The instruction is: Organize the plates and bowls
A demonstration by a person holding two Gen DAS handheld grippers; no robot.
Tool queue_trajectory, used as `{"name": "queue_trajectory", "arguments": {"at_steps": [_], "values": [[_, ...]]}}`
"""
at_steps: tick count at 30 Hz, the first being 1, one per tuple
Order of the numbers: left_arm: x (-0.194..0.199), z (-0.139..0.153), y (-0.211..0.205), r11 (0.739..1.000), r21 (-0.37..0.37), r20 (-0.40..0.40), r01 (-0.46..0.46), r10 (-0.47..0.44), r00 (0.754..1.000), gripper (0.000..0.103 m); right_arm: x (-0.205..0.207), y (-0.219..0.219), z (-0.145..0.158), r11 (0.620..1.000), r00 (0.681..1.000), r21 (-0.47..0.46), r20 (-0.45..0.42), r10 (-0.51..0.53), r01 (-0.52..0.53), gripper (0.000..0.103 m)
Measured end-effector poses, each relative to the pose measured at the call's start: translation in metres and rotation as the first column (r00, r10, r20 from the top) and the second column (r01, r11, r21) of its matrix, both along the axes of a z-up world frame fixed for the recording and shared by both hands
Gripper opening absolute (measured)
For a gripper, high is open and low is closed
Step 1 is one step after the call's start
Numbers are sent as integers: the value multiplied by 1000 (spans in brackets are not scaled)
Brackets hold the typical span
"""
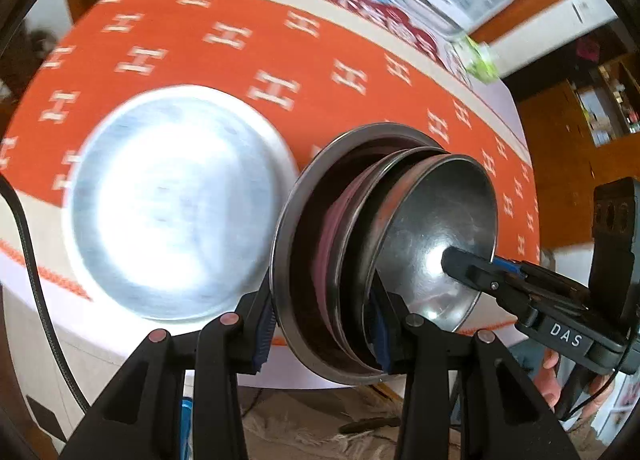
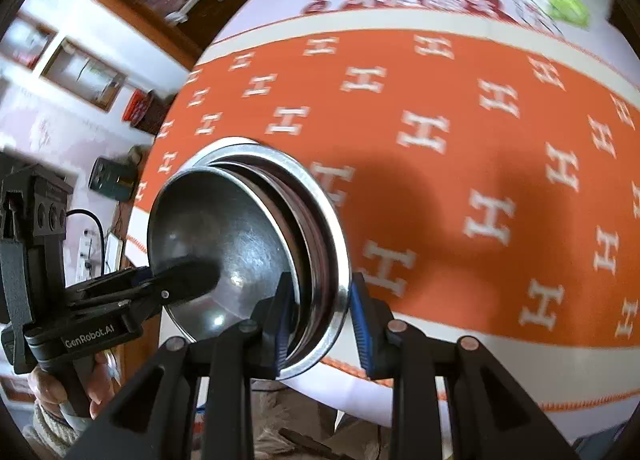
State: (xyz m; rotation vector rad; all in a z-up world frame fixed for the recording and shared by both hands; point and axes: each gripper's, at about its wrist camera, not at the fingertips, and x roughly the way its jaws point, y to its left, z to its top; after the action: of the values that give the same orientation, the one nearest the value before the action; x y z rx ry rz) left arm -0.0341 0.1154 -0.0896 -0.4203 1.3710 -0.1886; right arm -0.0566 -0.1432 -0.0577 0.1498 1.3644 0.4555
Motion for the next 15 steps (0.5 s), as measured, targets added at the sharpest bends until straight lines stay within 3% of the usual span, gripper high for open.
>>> {"name": "queue_trajectory", "arguments": {"at_steps": [7, 15], "values": [[0, 2, 60, 994, 37, 5, -99, 99, 995, 39, 13, 65, -1, 997, 997, -1, 2, 81, -81, 26], [14, -26, 112, 991, 69, -48, -117, 120, 992, 39, 27, 121, -31, 996, 994, -14, -68, 84, -85, 26]]}}
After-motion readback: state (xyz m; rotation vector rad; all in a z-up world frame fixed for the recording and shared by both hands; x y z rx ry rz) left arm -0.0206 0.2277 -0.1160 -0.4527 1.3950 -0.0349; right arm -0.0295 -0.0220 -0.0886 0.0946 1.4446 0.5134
